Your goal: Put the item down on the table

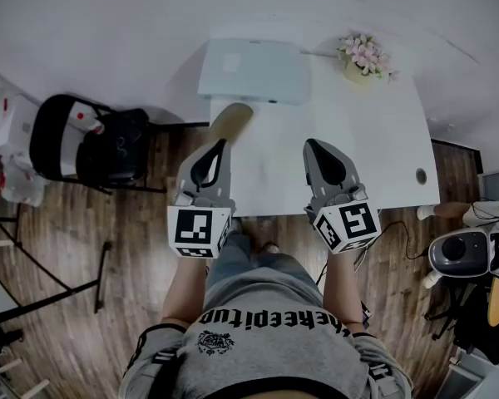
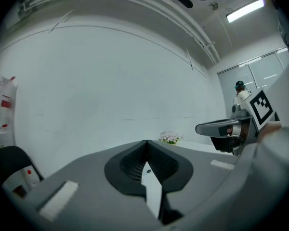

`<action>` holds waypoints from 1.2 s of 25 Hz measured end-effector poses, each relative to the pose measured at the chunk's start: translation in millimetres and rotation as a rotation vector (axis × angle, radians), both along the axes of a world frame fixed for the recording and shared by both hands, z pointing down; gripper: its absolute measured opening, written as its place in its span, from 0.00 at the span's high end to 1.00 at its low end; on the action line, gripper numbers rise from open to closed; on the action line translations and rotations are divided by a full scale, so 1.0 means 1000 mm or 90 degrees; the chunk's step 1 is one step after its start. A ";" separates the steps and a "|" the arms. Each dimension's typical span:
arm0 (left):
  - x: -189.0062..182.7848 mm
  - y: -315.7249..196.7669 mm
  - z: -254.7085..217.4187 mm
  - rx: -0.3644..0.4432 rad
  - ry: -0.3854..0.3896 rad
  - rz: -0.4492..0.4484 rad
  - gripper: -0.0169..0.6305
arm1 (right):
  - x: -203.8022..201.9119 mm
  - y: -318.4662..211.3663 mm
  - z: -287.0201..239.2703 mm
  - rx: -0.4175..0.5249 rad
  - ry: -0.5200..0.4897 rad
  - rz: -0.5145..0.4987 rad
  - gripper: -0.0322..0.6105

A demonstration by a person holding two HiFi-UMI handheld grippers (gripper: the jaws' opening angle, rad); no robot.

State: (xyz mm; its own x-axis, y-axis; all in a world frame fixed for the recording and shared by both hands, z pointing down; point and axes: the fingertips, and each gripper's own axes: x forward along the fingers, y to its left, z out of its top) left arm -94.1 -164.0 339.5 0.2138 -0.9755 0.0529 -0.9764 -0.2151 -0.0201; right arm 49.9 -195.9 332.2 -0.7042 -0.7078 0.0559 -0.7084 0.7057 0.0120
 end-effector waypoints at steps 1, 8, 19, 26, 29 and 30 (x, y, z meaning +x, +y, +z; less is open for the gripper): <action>0.001 0.003 -0.003 0.004 0.003 -0.001 0.95 | 0.001 0.002 -0.002 0.002 0.000 -0.002 0.95; 0.004 0.020 -0.016 0.026 -0.001 -0.018 0.95 | 0.008 0.016 -0.010 0.015 -0.004 -0.012 0.95; 0.014 0.049 -0.041 0.070 -0.006 -0.035 0.95 | 0.022 0.035 -0.019 0.032 -0.010 -0.020 0.95; 0.021 0.064 -0.051 0.084 -0.008 -0.045 0.95 | 0.028 0.046 -0.026 0.043 -0.013 -0.030 0.95; 0.021 0.070 -0.055 0.091 -0.006 -0.051 0.95 | 0.028 0.051 -0.029 0.052 -0.012 -0.036 0.95; 0.022 0.072 -0.055 0.094 -0.004 -0.052 0.95 | 0.029 0.053 -0.029 0.054 -0.013 -0.037 0.95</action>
